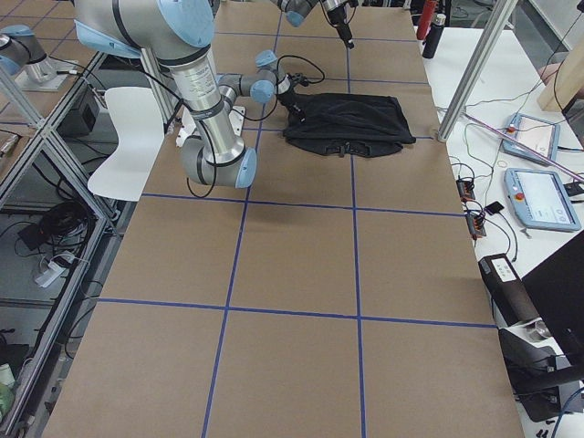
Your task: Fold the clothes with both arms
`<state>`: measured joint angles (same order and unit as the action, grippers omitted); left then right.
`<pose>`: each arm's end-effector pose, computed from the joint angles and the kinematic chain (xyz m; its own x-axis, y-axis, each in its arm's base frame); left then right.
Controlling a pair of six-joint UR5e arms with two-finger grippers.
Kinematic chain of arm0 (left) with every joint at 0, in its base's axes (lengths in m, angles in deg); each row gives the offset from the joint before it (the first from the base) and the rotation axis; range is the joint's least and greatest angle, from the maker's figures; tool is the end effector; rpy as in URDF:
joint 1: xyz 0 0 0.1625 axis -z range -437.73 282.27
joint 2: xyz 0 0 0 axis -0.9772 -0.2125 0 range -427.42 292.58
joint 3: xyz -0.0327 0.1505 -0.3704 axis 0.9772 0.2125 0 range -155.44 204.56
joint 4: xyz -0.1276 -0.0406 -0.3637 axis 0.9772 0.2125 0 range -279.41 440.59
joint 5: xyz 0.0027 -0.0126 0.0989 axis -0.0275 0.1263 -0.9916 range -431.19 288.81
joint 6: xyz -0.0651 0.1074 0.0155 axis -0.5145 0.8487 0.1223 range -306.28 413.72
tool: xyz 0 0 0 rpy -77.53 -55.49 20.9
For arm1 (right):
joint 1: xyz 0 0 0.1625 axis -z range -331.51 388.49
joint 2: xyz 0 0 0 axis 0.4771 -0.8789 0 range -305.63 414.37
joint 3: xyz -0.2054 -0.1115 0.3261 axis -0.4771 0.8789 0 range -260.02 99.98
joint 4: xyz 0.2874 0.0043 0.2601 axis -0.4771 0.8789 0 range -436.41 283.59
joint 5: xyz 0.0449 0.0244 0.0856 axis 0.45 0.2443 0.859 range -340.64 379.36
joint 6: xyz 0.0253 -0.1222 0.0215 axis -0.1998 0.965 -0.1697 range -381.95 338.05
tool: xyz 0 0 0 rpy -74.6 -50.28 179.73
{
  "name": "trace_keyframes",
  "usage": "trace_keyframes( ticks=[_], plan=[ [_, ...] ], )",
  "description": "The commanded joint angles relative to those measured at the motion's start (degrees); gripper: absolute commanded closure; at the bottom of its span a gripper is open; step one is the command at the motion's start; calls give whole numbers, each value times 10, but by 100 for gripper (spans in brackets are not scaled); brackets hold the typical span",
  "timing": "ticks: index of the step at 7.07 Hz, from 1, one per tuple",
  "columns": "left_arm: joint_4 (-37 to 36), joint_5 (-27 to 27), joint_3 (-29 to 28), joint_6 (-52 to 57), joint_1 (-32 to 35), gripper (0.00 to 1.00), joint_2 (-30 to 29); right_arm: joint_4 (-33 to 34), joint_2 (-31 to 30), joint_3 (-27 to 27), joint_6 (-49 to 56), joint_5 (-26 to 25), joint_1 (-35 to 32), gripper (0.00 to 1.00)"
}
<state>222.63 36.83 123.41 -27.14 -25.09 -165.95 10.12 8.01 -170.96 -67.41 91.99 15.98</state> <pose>0.2616 -0.4979 0.3994 0.3028 -0.1477 -0.9415 0.5389 0.8414 0.0414 -0.6392 -0.3172 0.2041 0.7623 -0.5166 0.3900 0.1560 0.7314 0.6639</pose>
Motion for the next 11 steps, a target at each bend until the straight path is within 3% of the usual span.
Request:
trace_keyframes(
  ticks=[1,5,7,8,11],
  plan=[
    [0,0,1,-3,0,27,0,12,0,0,-6,-4,1,100],
    [0,0,6,-6,-1,26,1,16,-7,-15,-5,-1,-6,100],
    [0,0,6,-8,-1,26,0,50,-96,-128,4,9,-20,100],
    [0,0,6,-8,-1,26,-1,48,-135,-155,-8,5,-19,100],
    [0,0,6,-8,-1,26,0,47,-138,-149,-60,7,-13,100]
  ],
)
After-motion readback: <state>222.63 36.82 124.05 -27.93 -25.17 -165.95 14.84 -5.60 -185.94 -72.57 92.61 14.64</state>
